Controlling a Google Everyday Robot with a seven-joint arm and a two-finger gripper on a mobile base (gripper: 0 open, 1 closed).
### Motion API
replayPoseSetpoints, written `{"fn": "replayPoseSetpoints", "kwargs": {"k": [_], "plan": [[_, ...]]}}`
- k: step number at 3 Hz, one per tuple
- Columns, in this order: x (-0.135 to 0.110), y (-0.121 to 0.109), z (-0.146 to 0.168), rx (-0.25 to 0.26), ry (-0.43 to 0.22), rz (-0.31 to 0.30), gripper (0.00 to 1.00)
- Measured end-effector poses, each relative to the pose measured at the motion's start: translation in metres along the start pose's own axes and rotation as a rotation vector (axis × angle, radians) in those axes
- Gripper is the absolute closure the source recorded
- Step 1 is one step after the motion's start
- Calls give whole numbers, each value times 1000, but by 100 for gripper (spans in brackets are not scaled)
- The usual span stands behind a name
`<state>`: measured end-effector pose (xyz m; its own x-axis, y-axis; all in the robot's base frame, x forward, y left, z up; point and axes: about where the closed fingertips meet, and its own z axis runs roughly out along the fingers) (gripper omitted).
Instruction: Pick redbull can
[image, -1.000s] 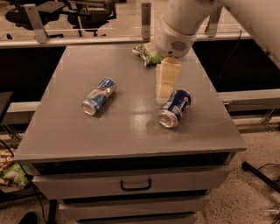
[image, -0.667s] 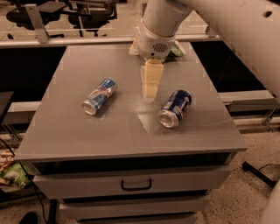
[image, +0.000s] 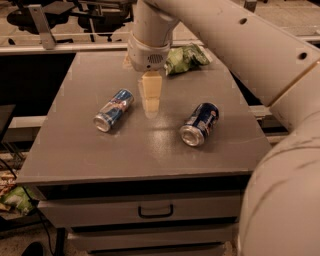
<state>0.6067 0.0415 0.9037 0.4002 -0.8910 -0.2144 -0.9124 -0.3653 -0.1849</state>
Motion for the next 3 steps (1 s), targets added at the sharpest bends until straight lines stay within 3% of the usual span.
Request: {"fn": "replayPoseSetpoints", "kwargs": {"k": [3], "plan": [[-30, -31, 56, -96, 61, -211, 0]]}}
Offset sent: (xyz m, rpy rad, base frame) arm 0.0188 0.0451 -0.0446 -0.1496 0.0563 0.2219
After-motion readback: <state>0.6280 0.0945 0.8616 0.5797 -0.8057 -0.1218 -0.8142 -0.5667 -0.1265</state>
